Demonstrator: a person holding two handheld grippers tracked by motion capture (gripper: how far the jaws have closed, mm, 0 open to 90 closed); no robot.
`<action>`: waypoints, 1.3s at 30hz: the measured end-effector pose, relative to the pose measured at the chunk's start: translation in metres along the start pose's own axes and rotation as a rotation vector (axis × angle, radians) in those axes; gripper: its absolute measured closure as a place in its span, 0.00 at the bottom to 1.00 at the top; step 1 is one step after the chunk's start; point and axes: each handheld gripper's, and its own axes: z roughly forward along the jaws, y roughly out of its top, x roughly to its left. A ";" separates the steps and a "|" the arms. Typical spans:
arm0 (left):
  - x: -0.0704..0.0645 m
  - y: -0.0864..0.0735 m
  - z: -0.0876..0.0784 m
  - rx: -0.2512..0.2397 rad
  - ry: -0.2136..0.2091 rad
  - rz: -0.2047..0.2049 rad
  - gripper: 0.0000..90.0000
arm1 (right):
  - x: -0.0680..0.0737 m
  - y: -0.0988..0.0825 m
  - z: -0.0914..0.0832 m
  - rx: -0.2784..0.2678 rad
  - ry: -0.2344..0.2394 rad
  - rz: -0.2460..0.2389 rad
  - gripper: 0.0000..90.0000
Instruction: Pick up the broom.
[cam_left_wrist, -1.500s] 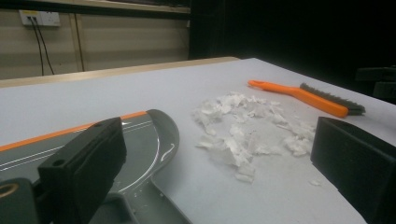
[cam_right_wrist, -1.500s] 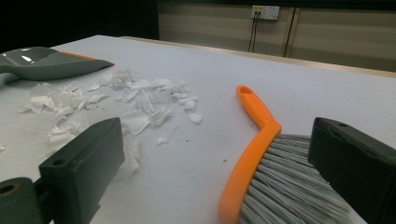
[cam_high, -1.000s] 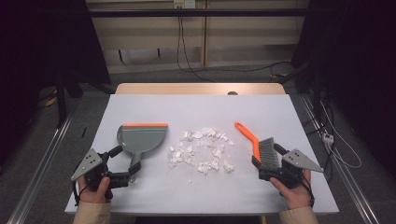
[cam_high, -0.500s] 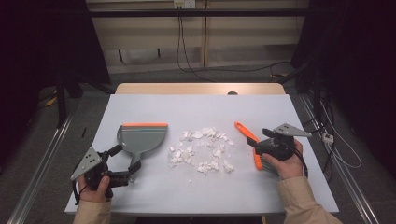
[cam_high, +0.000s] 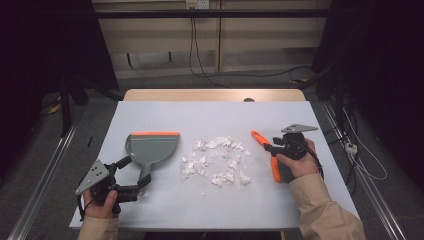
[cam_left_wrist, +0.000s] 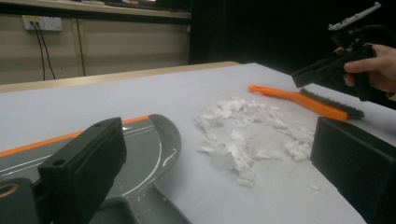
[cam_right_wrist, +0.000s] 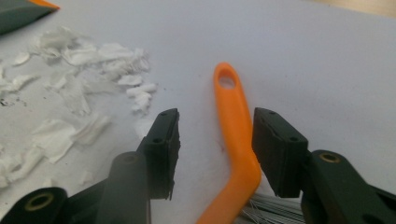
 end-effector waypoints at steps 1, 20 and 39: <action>0.000 0.000 0.000 0.000 0.000 0.000 0.04 | 0.000 0.000 0.000 0.000 0.000 0.000 0.60; -0.005 0.002 0.002 -0.008 0.009 0.009 0.04 | -0.018 0.009 0.040 0.270 -0.027 -0.032 0.75; -0.010 0.007 0.001 -0.034 0.014 0.021 0.04 | -0.019 0.017 0.035 0.281 -0.012 0.016 0.79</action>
